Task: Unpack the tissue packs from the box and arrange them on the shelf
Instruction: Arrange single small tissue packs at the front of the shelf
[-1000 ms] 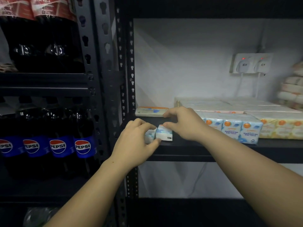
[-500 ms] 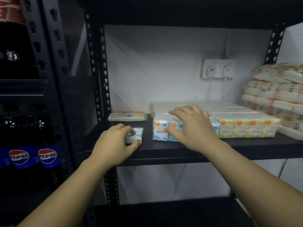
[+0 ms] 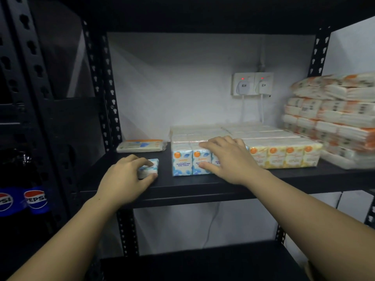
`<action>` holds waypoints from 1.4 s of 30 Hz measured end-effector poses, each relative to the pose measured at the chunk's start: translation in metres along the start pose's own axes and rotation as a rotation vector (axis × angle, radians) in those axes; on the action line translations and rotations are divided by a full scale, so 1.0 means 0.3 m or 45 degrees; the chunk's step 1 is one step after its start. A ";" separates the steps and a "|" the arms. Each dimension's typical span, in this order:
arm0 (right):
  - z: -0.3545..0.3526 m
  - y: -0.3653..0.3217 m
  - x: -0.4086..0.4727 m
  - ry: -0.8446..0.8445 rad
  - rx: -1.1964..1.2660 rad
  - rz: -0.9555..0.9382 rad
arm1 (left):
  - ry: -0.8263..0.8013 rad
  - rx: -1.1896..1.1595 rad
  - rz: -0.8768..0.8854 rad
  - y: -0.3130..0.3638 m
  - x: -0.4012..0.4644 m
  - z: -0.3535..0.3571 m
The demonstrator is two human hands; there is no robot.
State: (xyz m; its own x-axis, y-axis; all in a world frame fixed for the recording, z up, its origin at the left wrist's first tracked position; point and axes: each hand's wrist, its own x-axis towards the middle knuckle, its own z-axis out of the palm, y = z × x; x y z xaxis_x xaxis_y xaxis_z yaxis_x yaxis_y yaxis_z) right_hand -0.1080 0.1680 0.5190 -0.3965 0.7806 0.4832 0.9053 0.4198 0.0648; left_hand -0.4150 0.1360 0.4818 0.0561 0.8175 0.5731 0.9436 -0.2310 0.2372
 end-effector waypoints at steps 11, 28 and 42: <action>0.013 -0.228 0.042 0.253 0.082 -0.270 | -0.007 -0.080 -0.004 -0.077 -0.046 -0.093; 0.030 -0.476 0.189 -0.156 -0.060 -0.275 | -0.109 -0.129 -0.037 -0.186 -0.030 -0.140; 0.038 -0.472 0.110 0.238 0.242 -0.322 | -0.026 -0.246 0.039 -0.185 -0.124 -0.150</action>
State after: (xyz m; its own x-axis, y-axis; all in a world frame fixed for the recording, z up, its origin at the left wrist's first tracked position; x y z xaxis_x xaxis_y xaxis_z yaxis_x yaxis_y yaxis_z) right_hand -0.2511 0.1395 0.5158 -0.5532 0.5504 0.6253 0.7309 0.6808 0.0474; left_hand -0.4842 0.0948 0.4826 0.0924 0.8185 0.5670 0.8612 -0.3515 0.3671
